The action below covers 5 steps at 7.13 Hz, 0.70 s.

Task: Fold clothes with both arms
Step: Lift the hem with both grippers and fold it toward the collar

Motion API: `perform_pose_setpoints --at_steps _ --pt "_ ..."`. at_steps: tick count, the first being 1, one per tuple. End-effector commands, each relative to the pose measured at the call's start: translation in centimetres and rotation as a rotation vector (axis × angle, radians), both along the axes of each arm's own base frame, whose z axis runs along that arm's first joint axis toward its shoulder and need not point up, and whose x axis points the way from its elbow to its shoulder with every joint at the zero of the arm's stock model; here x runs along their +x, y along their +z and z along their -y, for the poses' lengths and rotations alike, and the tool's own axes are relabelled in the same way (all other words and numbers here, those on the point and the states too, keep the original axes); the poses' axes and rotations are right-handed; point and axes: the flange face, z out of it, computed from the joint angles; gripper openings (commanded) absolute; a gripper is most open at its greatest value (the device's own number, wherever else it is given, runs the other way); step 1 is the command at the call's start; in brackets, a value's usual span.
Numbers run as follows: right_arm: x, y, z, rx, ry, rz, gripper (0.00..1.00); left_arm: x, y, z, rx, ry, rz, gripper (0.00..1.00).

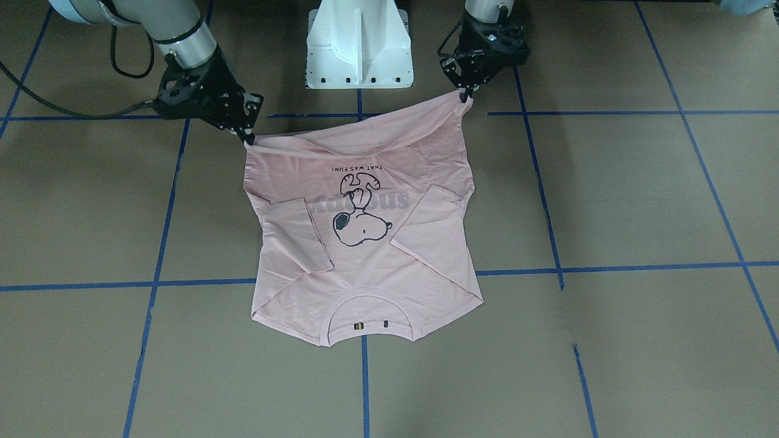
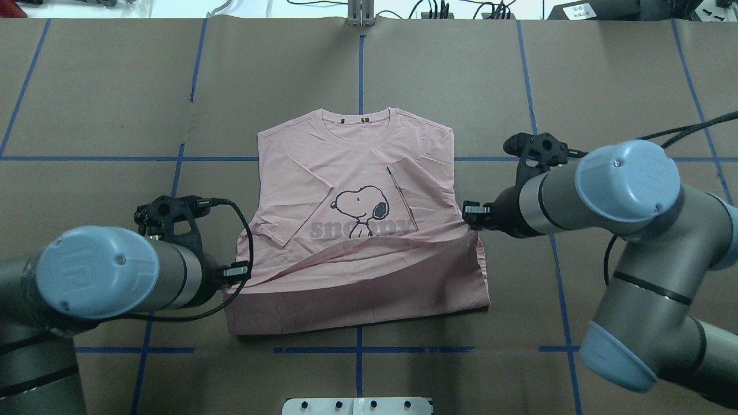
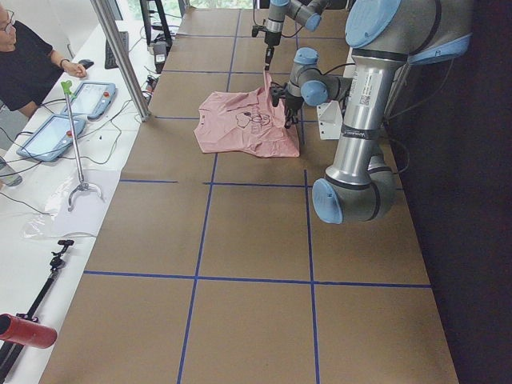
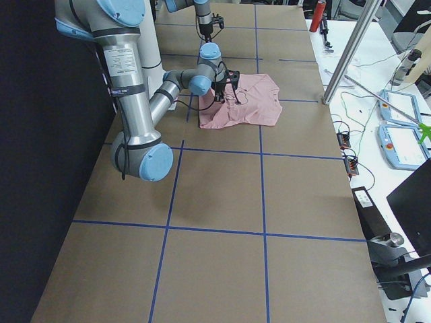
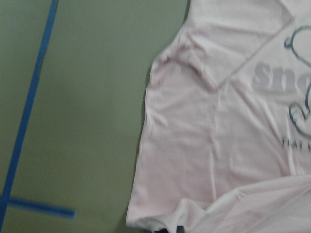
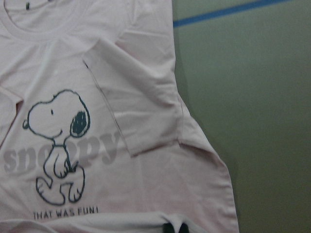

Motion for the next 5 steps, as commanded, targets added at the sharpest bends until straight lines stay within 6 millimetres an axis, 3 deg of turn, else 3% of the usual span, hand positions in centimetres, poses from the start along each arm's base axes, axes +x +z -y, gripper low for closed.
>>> perform_pose_setpoints --at_steps 1,3,5 --pt "-0.4 0.3 7.3 0.018 0.067 -0.048 0.00 1.0 2.1 8.4 0.047 -0.072 0.047 0.00" --pt "-1.5 0.8 11.8 0.015 0.105 -0.064 0.00 0.9 6.1 14.7 0.089 -0.127 0.050 0.00" --pt "-2.4 4.7 15.7 0.024 0.140 -0.051 0.00 1.6 8.6 18.8 0.111 -0.161 0.039 0.00"
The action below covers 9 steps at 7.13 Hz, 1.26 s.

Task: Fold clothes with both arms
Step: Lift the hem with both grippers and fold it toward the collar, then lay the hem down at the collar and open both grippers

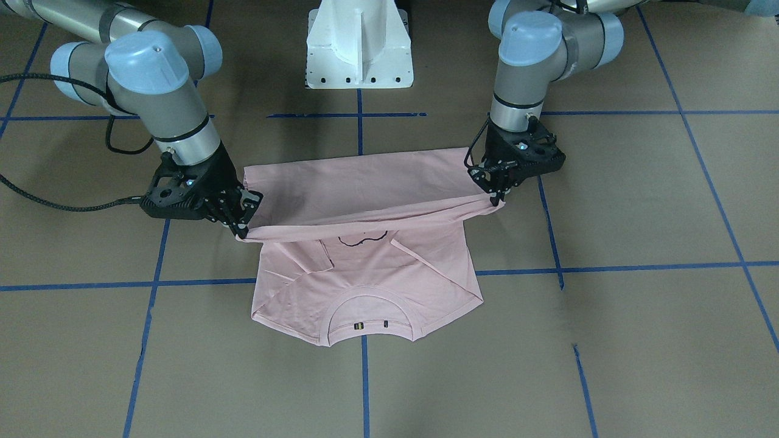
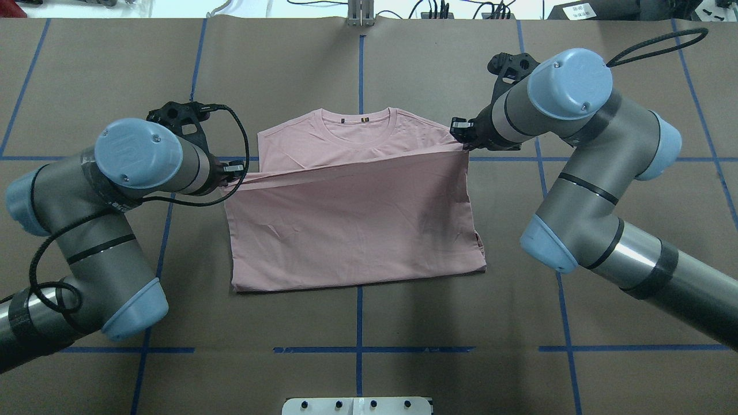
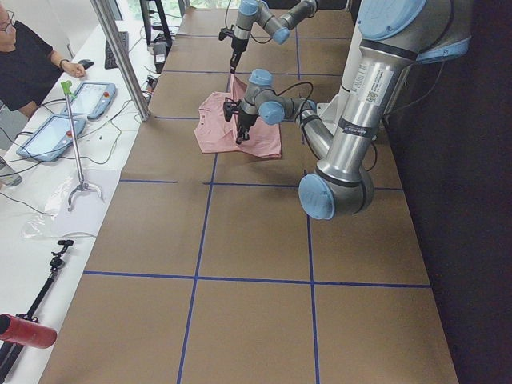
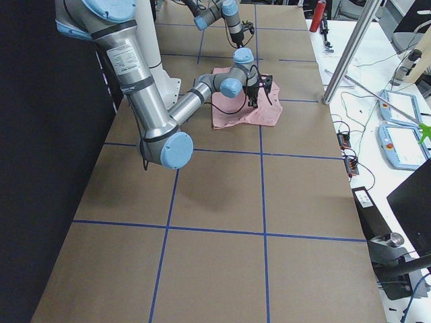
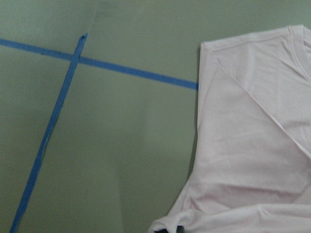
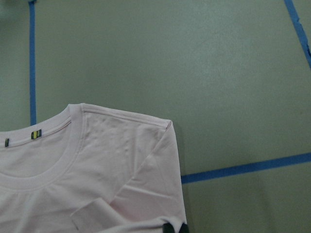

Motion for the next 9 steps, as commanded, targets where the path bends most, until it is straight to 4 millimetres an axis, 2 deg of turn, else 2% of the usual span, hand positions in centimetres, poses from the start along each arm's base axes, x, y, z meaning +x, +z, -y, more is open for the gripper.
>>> perform_pose_setpoints --at_steps 1,3,5,7,9 --pt "-0.8 2.9 3.4 0.018 0.030 0.017 0.00 0.7 1.3 4.5 0.015 -0.042 -0.006 0.00" --pt "-2.7 1.5 6.4 0.012 0.042 0.007 0.00 1.4 0.2 6.7 0.015 -0.062 -0.008 0.00" --pt "-3.4 1.8 8.2 -0.002 0.056 -0.017 0.00 2.6 0.0 8.3 0.009 -0.068 0.000 0.00" --pt "-3.6 3.1 8.6 -0.013 0.065 -0.038 0.00 3.4 1.2 9.2 0.017 -0.072 -0.010 0.00" --pt "-4.3 2.9 8.1 -0.010 0.054 -0.035 0.00 3.4 1.2 9.2 0.016 -0.072 -0.013 0.00"
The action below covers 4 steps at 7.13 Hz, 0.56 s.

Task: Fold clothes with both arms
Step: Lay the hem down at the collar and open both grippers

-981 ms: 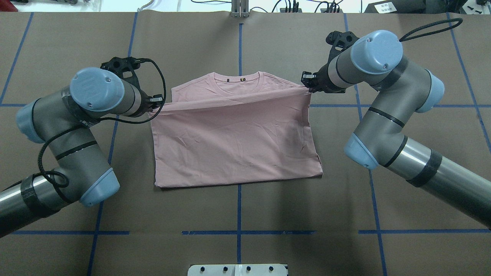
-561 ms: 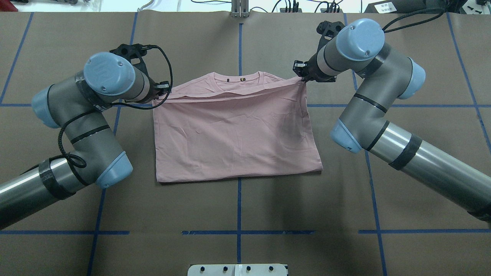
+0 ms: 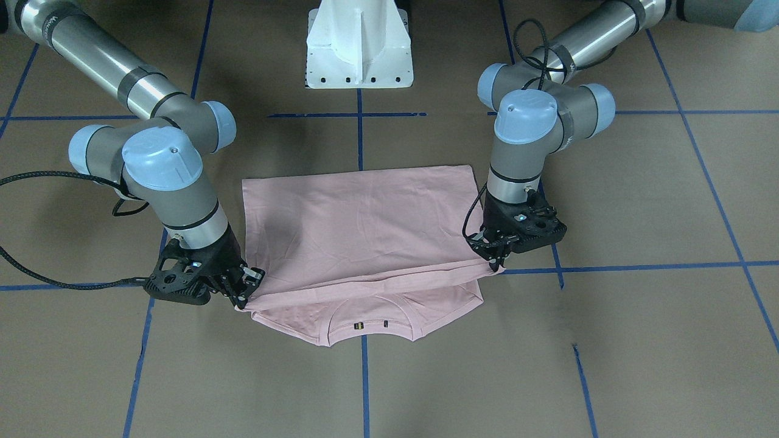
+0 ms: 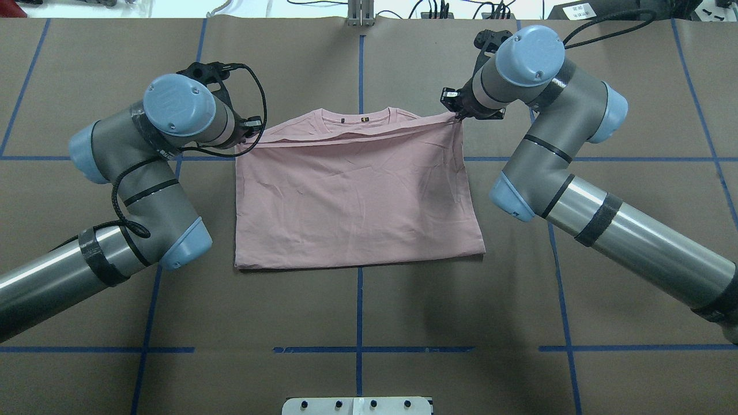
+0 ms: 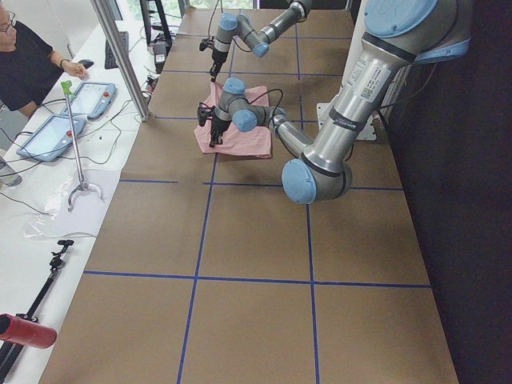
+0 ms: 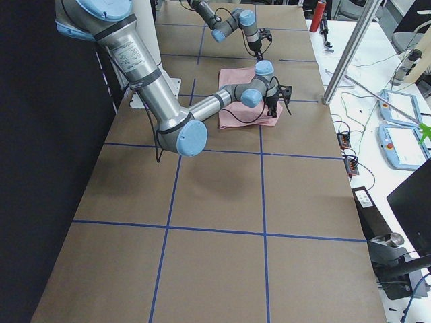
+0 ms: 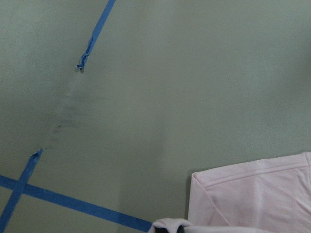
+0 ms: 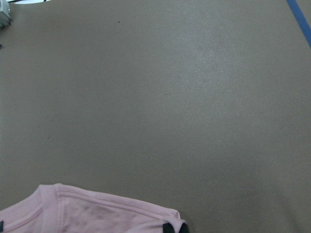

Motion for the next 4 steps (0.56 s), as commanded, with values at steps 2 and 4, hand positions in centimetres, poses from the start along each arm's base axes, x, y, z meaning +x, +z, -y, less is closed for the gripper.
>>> perform_pose_setpoints --at_steps 2,4 --pt "-1.63 0.02 -1.34 0.000 -0.026 0.003 0.00 0.12 -0.25 0.10 0.001 -0.002 -0.007 0.00" --pt "-1.91 0.00 -1.74 0.002 -0.033 0.006 0.06 0.38 -0.25 -0.11 0.000 0.002 -0.007 0.11"
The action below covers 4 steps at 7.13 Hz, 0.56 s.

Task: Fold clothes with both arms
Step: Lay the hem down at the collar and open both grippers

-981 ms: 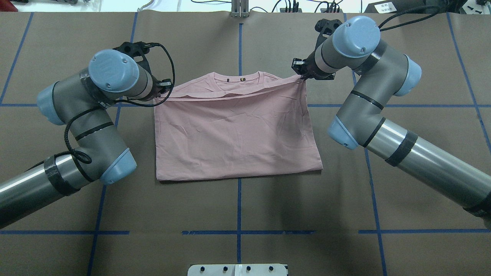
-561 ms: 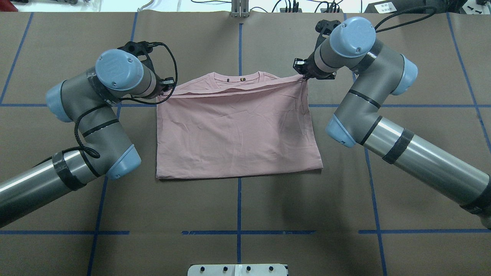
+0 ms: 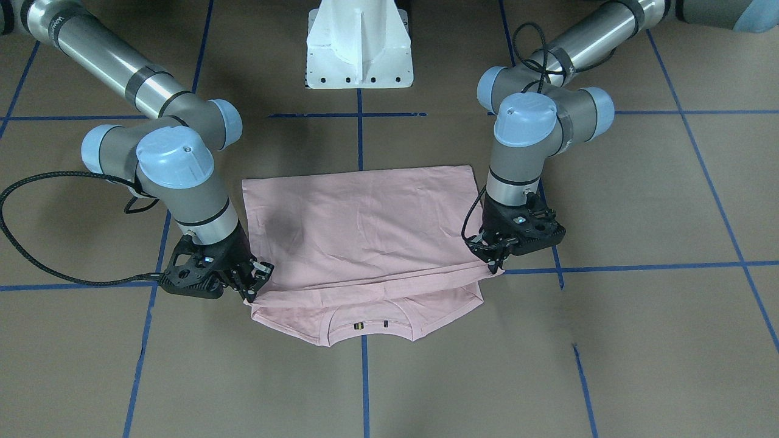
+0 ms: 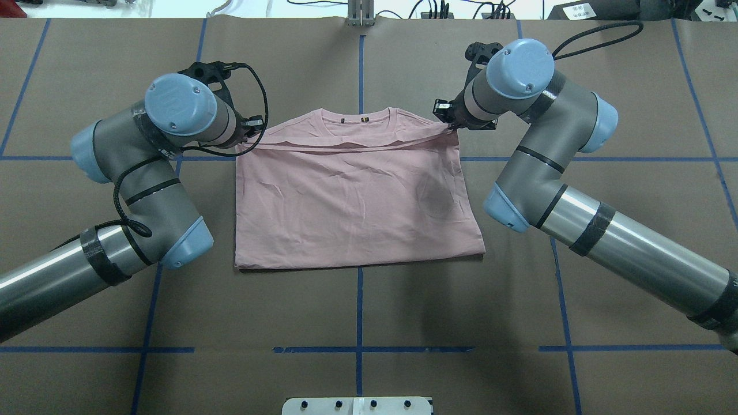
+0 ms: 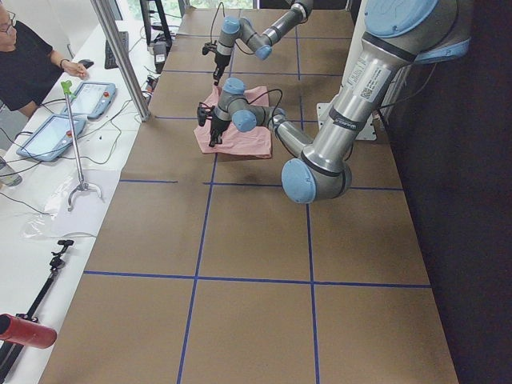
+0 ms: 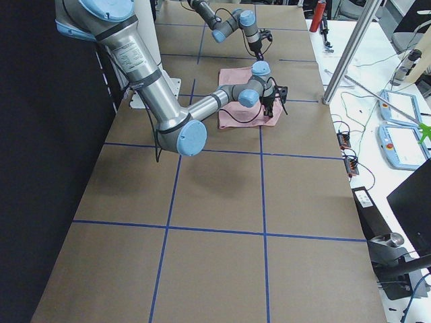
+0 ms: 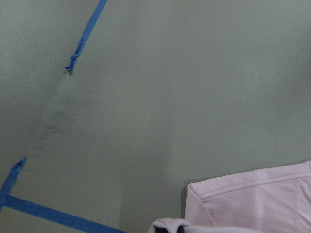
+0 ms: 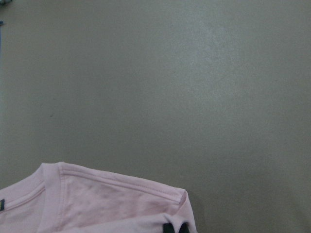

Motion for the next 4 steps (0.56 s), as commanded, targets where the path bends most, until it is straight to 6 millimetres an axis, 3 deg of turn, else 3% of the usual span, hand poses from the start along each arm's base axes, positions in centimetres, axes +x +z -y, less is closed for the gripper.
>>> perform_pose_setpoints --at_steps 1,2,4 --pt "0.0 -0.1 -0.2 0.018 -0.003 0.018 0.64 0.4 0.1 -0.2 -0.002 0.002 0.000 0.99" --pt "0.2 -0.3 -0.3 0.035 -0.003 0.040 1.00 0.7 0.6 -0.2 -0.010 0.003 0.009 1.00" --pt "1.2 0.0 0.2 0.053 -0.003 0.045 1.00 0.6 0.7 -0.3 -0.009 0.005 0.012 1.00"
